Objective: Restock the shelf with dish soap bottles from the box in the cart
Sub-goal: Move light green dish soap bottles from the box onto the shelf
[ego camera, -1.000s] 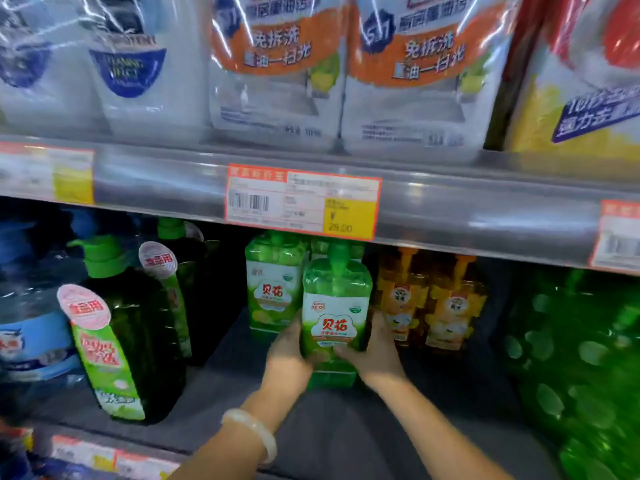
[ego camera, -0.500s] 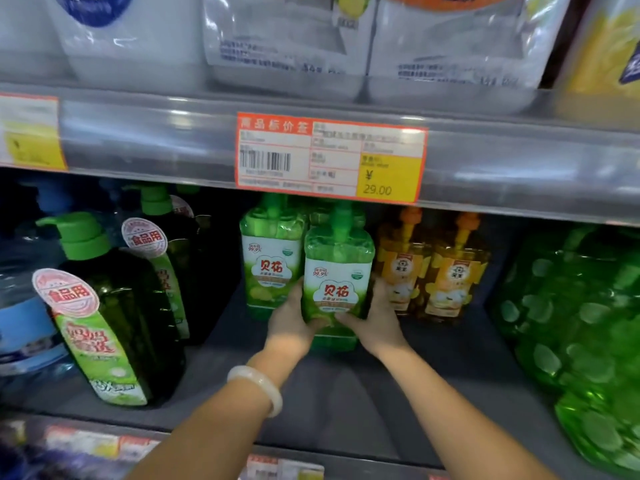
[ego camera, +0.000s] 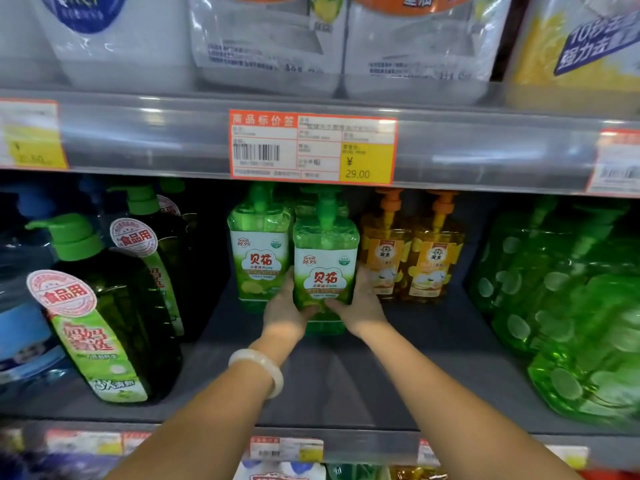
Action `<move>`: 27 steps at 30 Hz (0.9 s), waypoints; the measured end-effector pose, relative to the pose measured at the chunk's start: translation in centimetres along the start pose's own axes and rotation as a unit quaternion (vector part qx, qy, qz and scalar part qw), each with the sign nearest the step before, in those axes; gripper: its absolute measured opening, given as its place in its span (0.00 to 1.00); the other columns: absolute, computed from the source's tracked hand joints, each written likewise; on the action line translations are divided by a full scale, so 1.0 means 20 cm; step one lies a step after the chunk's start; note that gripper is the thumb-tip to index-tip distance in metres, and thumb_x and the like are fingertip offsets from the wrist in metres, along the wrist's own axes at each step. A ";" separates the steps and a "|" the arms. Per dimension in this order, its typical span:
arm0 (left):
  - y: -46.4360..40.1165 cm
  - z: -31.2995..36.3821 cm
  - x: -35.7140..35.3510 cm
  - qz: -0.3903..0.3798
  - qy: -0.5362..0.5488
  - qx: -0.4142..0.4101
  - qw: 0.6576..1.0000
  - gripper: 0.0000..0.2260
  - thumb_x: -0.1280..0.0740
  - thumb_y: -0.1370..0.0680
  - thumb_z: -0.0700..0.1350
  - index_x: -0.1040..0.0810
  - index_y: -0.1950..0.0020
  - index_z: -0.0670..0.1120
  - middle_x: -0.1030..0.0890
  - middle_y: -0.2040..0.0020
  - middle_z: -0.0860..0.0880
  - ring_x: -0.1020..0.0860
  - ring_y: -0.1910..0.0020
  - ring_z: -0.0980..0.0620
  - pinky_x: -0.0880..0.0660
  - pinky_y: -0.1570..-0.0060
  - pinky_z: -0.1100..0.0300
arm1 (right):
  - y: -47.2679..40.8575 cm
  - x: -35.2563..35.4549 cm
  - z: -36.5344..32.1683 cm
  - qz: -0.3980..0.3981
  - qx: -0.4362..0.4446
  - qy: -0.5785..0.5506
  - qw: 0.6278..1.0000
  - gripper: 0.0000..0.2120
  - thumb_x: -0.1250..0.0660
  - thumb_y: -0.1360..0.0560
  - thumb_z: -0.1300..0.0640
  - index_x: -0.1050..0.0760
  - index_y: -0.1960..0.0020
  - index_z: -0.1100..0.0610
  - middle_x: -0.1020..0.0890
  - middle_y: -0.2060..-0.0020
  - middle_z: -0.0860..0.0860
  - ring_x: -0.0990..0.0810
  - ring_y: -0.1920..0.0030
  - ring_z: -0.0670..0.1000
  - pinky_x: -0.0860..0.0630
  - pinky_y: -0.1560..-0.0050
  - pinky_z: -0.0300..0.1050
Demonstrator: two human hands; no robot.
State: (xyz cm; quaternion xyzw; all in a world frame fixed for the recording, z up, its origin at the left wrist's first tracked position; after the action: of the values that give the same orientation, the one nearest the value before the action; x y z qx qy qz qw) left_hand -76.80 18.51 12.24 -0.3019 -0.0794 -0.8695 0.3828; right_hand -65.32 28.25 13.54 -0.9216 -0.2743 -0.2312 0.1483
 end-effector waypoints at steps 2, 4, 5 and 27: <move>0.01 -0.01 -0.02 -0.023 -0.022 0.016 0.999 0.37 0.28 0.28 0.45 0.45 0.24 0.48 0.26 0.33 0.45 0.27 0.36 0.45 0.31 0.39 0.56 | 0.02 0.00 -0.01 -0.002 -0.011 0.008 1.000 0.37 0.28 0.29 0.61 0.45 0.27 0.55 0.29 0.33 0.53 0.30 0.32 0.55 0.33 0.33 0.47; 0.04 -0.02 -0.02 -0.030 -0.060 0.033 0.997 0.33 0.29 0.27 0.46 0.42 0.26 0.45 0.26 0.35 0.43 0.26 0.38 0.43 0.29 0.42 0.55 | 0.05 0.02 0.00 0.003 -0.019 0.034 0.999 0.39 0.28 0.30 0.60 0.47 0.26 0.55 0.30 0.31 0.54 0.32 0.31 0.55 0.34 0.33 0.46; 0.07 -0.03 0.00 -0.021 -0.070 0.037 0.997 0.29 0.30 0.27 0.46 0.37 0.29 0.43 0.25 0.36 0.42 0.26 0.39 0.43 0.28 0.43 0.55 | 0.07 0.03 0.00 0.005 -0.021 0.050 0.999 0.40 0.28 0.30 0.60 0.48 0.26 0.54 0.32 0.30 0.54 0.33 0.30 0.55 0.35 0.33 0.45; 1.43 0.65 -1.03 -0.273 -0.298 -0.386 0.829 0.24 0.36 0.25 0.45 0.37 0.31 0.43 0.33 0.32 0.45 0.35 0.33 0.46 0.39 0.34 0.58 | 1.38 0.77 0.63 0.024 -0.118 0.297 0.947 0.22 0.35 0.31 0.63 0.31 0.37 0.62 0.28 0.40 0.59 0.30 0.38 0.58 0.36 0.37 0.46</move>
State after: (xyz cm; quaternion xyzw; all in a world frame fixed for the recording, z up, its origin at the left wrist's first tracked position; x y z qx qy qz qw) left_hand -39.53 16.12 7.88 -0.6354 0.0731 -0.7664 -0.0600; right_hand -33.76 17.75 6.65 -0.8282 -0.1668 -0.5218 0.1186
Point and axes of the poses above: each hand's wrist, its own y-axis away from the middle knuckle, its own x-axis out of the back of the hand, z = x × y, the point moved 10 cm from there along -y, towards the middle knuckle
